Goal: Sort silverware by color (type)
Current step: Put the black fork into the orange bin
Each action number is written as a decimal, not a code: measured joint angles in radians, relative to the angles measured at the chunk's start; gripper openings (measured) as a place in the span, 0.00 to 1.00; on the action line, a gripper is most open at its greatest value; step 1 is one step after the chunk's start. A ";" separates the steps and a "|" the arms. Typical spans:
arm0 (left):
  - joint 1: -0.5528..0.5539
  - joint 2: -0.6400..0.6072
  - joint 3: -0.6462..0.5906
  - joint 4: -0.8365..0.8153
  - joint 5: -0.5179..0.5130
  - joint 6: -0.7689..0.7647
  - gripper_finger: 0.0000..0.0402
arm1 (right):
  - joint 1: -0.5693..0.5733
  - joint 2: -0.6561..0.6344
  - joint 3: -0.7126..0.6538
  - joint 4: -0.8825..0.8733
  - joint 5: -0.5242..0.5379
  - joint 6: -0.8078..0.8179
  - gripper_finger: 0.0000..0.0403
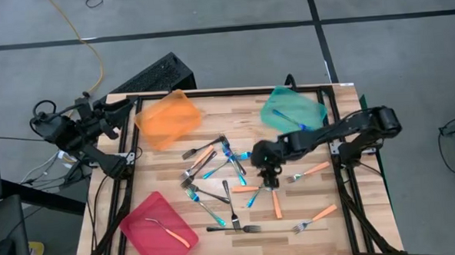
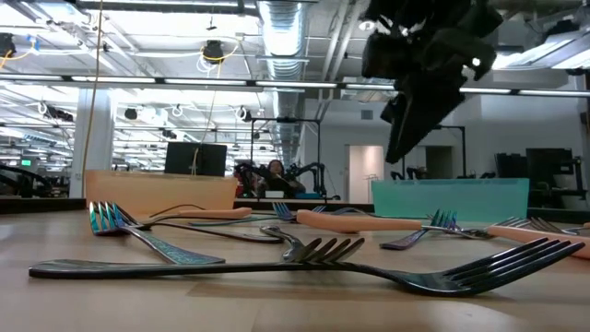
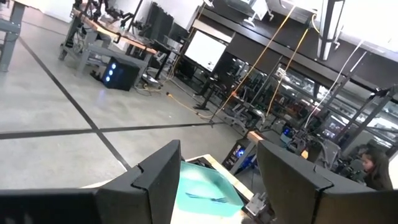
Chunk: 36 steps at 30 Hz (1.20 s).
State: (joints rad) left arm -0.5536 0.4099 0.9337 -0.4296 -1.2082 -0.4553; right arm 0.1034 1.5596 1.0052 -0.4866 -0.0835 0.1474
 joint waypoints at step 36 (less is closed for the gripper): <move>0.000 0.000 0.000 -0.041 0.050 0.048 0.49 | 0.479 0.502 0.545 -0.018 0.220 0.586 0.46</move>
State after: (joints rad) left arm -0.5533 0.4095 0.9337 -0.4703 -1.1584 -0.4073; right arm 0.5824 2.0617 1.5501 -0.5050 0.1368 0.7337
